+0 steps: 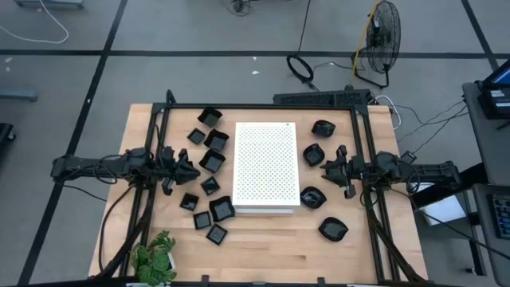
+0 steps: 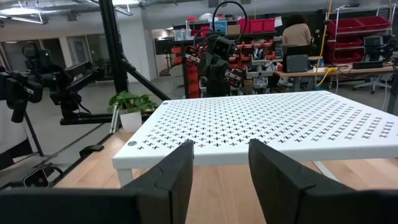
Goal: Pick & Place Mini shaped plates
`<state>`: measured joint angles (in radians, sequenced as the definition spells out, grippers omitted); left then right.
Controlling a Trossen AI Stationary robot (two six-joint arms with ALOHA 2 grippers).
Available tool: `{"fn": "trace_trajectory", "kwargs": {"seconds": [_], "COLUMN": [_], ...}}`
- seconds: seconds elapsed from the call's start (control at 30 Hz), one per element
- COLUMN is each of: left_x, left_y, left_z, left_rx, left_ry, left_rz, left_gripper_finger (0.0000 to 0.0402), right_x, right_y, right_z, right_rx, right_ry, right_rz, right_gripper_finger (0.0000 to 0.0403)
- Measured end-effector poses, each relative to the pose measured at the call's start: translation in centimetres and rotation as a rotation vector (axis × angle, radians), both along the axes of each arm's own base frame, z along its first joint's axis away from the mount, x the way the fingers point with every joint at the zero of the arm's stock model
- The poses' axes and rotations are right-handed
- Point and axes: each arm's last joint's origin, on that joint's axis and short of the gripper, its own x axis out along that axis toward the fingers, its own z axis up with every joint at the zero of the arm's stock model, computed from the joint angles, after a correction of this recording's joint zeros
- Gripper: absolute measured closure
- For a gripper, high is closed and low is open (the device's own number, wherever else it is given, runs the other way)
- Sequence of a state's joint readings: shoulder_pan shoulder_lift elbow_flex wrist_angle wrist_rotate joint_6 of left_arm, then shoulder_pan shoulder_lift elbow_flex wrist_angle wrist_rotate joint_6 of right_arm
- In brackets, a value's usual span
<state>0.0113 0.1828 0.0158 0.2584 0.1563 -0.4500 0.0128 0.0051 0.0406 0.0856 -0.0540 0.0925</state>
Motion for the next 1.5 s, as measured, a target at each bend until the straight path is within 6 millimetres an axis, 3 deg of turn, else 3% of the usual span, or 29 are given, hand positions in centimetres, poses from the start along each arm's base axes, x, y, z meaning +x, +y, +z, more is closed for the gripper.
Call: {"fn": "trace_trajectory", "kwargs": {"seconds": [1.0,1.33,1.43,1.5], "left_x": [0.0,0.0,0.0,0.0], "left_y": [0.0,0.0,0.0,0.0], "left_z": [0.0,-0.01,0.0,0.0], "left_rx": [0.0,0.0,0.0,0.0], "left_ry": [0.0,0.0,0.0,0.0], "left_rz": [0.0,0.0,0.0,0.0], "left_gripper_finger": [0.0371,0.0371,0.0371,0.0371], "right_x": [0.0,-0.02,-0.02,-0.03], "right_y": [0.0,0.0,0.0,0.02], "right_z": [0.0,0.18,0.23,0.35], "right_rx": [0.0,-0.296,-0.297,-0.204], "right_ry": [0.0,-0.038,-0.044,-0.05], "right_rz": [0.0,-0.026,-0.027,-0.018], "right_gripper_finger": [0.0261,0.0261,0.0261,0.0261]}}
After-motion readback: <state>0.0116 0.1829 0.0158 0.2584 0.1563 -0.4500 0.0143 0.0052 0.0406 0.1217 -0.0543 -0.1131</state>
